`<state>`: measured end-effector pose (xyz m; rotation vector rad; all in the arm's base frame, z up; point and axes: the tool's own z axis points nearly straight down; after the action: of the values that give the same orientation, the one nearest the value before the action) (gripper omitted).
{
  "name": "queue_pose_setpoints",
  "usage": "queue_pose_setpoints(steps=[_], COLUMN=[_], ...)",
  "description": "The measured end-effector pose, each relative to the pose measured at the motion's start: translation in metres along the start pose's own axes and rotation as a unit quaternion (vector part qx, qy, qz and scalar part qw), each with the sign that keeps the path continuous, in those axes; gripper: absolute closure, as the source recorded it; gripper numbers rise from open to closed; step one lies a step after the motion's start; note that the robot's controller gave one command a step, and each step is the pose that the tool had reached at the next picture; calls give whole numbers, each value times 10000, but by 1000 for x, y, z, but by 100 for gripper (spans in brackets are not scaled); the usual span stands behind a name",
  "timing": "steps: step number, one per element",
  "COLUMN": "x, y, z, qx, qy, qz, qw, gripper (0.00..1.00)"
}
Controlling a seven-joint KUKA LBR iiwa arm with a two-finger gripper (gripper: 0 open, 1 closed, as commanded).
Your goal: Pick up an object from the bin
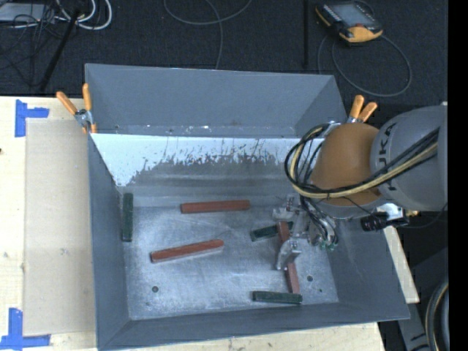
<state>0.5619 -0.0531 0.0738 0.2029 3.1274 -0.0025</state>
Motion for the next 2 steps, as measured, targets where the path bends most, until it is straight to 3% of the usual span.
queue_pose_setpoints(steps=[1, 2], x=[3, -3], y=[2, 2], z=[0, -3], qx=[-9, -17], qy=[8, -8], qz=[914, -8], qw=[9958, 10000], gripper=[0, 100])
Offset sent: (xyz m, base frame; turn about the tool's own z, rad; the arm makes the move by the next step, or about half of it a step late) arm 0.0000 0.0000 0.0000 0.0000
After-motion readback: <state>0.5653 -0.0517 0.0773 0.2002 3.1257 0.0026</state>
